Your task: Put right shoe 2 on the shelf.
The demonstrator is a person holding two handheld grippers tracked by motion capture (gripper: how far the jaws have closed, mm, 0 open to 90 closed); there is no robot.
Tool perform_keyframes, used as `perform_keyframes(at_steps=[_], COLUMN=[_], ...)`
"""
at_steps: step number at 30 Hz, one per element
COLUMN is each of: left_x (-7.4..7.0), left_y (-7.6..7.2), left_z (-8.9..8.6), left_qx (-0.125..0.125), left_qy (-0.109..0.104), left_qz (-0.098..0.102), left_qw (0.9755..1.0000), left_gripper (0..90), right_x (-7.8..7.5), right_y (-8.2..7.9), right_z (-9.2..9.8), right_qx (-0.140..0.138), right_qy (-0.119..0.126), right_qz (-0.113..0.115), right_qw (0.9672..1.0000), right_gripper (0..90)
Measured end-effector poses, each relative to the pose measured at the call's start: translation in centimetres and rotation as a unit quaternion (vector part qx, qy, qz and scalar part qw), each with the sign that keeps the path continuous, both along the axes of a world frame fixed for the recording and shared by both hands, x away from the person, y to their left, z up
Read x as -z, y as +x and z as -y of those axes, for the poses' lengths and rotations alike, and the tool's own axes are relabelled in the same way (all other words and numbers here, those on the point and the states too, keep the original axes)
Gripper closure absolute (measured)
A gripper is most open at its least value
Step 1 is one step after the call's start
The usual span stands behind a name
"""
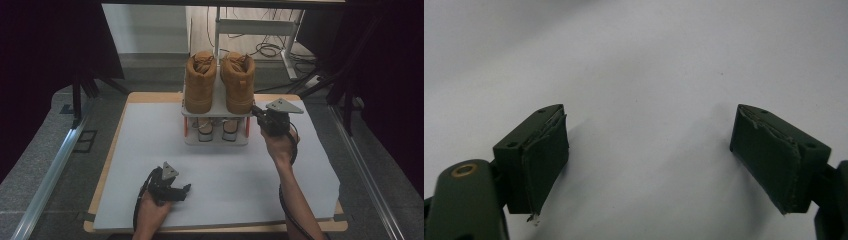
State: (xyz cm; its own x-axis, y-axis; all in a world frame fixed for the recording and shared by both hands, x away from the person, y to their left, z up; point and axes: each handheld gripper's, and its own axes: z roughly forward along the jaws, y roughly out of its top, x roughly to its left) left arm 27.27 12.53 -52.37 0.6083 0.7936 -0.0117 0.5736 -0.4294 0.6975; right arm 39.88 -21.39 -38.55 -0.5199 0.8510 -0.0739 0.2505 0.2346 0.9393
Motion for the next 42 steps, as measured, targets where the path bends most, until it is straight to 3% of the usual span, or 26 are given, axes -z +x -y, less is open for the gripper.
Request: perform_keyframes(at_steps=[15, 26, 42], left_x=[0.0, 0.0, 0.0], left_y=[0.0, 0.0, 0.0], left_z=[0.0, 0.0, 0.0], left_qx=[0.000, 0.000, 0.000], left_qy=[0.000, 0.000, 0.000], left_qz=[0.000, 0.000, 0.000], left_qw=[1.0000, 1.0000, 1.0000], left_gripper=[15.8, 15.8, 15.8], right_x=[0.2, -0.1, 0.1], right_y=[0.5, 0.0, -0.9], right_z=[-1.7, -1.5, -0.7], right_qx=[-0.014, -0.025, -0.036], right_qy=[0.003, 0.004, 0.001], right_qz=[-0.002, 0.000, -0.013], right_qw=[0.9999, 0.9997, 0.9992], right_gripper=[88.9, 80.2, 41.4])
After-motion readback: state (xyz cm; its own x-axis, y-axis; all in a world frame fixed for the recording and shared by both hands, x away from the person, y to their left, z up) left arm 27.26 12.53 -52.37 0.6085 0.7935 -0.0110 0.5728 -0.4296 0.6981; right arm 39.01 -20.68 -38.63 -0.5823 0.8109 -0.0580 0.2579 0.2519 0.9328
